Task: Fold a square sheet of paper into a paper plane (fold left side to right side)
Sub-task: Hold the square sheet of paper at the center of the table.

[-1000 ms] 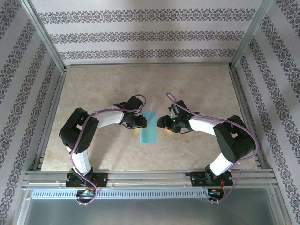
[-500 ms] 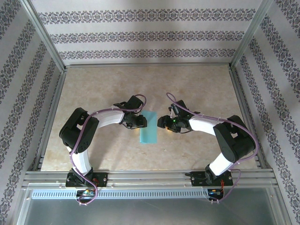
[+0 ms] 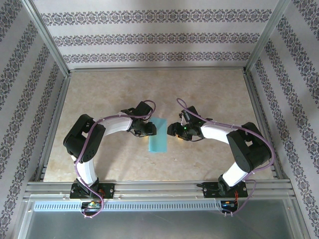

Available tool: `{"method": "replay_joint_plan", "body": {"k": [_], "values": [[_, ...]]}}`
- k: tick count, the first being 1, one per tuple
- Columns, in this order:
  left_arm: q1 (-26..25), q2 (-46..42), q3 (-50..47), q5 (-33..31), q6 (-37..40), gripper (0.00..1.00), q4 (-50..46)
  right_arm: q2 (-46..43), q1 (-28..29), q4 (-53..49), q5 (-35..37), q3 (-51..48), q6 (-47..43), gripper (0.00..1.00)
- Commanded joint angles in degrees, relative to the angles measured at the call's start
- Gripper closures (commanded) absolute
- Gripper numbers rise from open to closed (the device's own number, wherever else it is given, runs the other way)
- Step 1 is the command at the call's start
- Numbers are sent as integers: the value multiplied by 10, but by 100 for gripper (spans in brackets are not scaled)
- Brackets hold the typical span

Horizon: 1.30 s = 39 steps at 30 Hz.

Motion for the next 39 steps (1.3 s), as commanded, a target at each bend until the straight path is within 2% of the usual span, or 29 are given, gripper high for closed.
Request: {"method": "replay_joint_plan", "body": {"k": [1, 4, 6, 13, 17, 21, 39], "values": [[-16, 41, -11, -8, 12, 62, -25, 7, 12, -3, -3, 13, -7, 38], [-16, 41, -10, -8, 12, 62, -25, 4, 19, 14, -16, 15, 2, 41], [-16, 41, -10, -8, 12, 62, -26, 5, 24, 35, -29, 18, 11, 46], [-16, 41, -11, -9, 12, 62, -28, 39, 48, 69, -55, 42, 26, 77], [-16, 41, -10, -9, 12, 62, -29, 61, 53, 68, -55, 51, 28, 86], [-16, 41, -10, -11, 13, 62, -30, 77, 56, 64, -50, 51, 31, 89], [-16, 44, -6, -9, 16, 62, -31, 84, 57, 44, -39, 44, 25, 90]]}}
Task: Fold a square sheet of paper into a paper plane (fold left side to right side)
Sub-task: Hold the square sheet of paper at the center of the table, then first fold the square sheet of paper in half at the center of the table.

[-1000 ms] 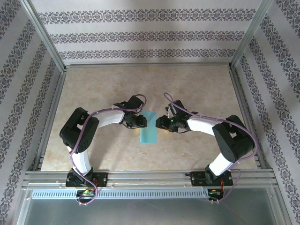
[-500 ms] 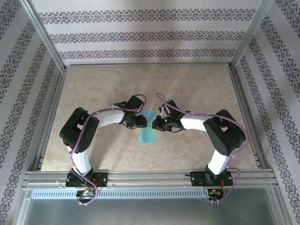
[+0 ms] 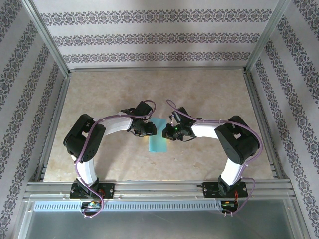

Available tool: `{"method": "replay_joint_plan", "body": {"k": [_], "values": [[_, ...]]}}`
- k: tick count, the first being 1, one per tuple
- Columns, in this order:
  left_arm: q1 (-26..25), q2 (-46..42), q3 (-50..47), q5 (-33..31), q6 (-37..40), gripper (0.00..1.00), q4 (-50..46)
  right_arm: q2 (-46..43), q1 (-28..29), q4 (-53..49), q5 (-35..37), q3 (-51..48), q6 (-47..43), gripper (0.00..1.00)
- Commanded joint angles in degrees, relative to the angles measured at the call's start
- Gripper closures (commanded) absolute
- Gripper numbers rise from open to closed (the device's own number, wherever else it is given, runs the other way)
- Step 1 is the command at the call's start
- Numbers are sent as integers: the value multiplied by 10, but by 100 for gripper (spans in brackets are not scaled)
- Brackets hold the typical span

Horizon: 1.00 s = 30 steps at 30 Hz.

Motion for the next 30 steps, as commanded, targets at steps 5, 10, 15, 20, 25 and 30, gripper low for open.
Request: {"method": "replay_joint_plan", "body": {"k": [5, 10, 15, 20, 25, 30], "values": [[-16, 44, -9, -8, 17, 62, -27, 1, 8, -13, 10, 7, -7, 90], [-16, 37, -9, -7, 17, 62, -27, 16, 9, -28, 14, 6, -7, 91], [-14, 10, -6, -7, 19, 56, -27, 22, 10, -61, 30, 6, -17, 94], [-2, -49, -4, -19, 25, 47, -33, 30, 10, -72, 33, 5, -18, 97], [2, -110, -9, -27, 40, 44, -38, 36, 11, -76, 38, 5, -18, 100], [2, -125, -38, 67, 36, 61, 25, 40, 11, -80, 41, 5, -21, 100]]}}
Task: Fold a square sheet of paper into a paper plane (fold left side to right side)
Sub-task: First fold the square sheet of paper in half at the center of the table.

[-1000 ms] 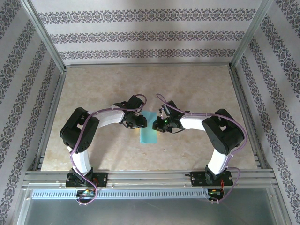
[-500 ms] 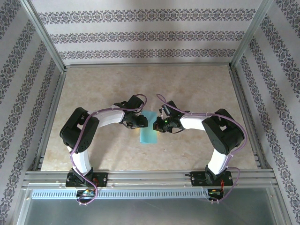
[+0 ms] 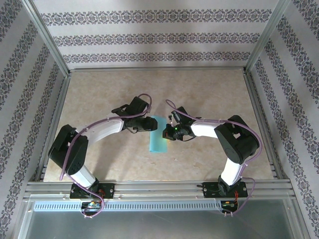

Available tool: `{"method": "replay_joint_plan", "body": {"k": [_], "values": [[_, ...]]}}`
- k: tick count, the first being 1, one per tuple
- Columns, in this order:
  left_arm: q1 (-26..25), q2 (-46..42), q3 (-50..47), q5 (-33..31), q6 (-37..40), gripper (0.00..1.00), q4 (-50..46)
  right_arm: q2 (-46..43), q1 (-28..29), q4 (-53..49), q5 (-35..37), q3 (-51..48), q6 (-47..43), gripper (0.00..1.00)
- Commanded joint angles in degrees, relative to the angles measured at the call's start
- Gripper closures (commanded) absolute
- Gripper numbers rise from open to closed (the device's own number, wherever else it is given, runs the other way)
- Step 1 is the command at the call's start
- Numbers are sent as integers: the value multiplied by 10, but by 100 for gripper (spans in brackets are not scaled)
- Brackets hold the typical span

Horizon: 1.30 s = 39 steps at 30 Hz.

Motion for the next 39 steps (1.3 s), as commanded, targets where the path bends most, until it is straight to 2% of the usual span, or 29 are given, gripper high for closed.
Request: {"method": "replay_joint_plan", "body": {"k": [1, 4, 8, 13, 22, 31, 35, 39], "values": [[4, 7, -30, 81, 2, 66, 47, 34, 7, -53, 37, -9, -9, 100], [3, 30, -46, 138, -14, 77, 98, 35, 7, -55, 38, -10, -11, 100], [4, 65, -48, 139, -9, 84, 101, 36, 8, -58, 40, -9, -12, 100], [11, 95, -57, 104, 1, 86, 91, 36, 8, -64, 42, -7, -15, 100], [44, 102, -120, 109, -19, 87, 143, 38, 8, -82, 54, -6, -24, 100], [89, 57, -170, 105, -2, 89, 135, 38, 8, -88, 60, -6, -29, 100], [91, 21, -167, 106, 15, 90, 122, 37, 8, -89, 59, -4, -29, 100], [85, -4, -164, 132, 8, 92, 151, 36, 9, -88, 57, -3, -30, 100]]}}
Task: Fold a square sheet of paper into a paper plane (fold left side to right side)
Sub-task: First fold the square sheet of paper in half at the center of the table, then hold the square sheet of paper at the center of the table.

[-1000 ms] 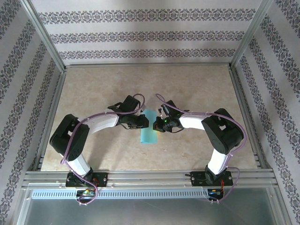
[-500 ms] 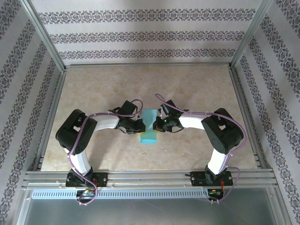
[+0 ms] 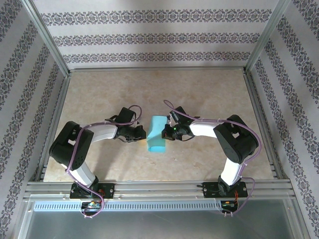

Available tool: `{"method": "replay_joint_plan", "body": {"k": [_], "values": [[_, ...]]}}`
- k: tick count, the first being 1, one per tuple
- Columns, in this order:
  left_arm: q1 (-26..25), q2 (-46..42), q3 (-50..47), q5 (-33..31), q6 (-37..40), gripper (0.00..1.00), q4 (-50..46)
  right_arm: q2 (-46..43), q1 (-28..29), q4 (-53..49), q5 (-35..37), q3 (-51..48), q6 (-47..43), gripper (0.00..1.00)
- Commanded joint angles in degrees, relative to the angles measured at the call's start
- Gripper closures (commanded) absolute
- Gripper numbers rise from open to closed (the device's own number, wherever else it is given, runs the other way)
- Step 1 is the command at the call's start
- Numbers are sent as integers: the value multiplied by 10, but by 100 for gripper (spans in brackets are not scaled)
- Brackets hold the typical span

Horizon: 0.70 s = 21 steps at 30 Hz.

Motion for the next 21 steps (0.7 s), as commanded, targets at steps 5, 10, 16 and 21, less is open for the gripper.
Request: {"method": "replay_joint_plan", "body": {"k": [5, 10, 16, 21], "values": [[-40, -2, 33, 28, -1, 94, 30, 28, 5, -78, 55, -16, -14, 100], [-57, 43, 60, 16, 3, 94, 27, 31, 5, -79, 55, -13, -19, 100], [-57, 74, 62, 8, 10, 94, 11, 29, 6, -80, 53, -11, -23, 100], [-58, 84, 55, -1, 6, 94, -4, 30, 7, -83, 51, -6, -24, 100]]}}
